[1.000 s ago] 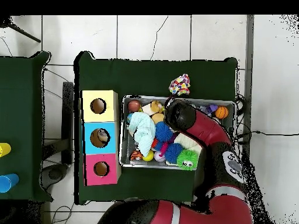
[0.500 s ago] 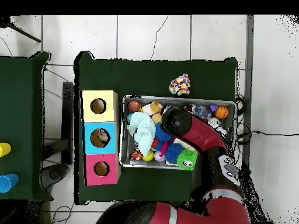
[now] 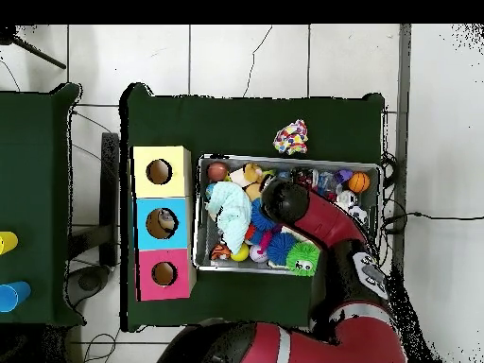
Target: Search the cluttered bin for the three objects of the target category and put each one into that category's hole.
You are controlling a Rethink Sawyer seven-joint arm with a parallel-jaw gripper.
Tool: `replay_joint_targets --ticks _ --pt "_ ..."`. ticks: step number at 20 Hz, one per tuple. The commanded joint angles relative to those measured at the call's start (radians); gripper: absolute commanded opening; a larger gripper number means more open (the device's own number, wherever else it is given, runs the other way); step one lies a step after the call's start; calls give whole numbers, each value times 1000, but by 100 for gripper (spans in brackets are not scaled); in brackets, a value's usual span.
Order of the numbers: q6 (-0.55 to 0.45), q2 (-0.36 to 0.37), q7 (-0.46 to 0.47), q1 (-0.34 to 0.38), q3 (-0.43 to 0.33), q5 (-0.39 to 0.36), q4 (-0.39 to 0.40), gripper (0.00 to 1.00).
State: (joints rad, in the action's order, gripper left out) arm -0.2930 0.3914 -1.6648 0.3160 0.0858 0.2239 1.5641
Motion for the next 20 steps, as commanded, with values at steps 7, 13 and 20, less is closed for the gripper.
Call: replay_joint_targets --ticks 7,13,20 --pt "161 -176 -102 69 -127 -77 -27 100" --pt "138 -164 -108 67 -134 -60 -41 100" --pt "81 -161 -150 37 -126 -21 -10 100"
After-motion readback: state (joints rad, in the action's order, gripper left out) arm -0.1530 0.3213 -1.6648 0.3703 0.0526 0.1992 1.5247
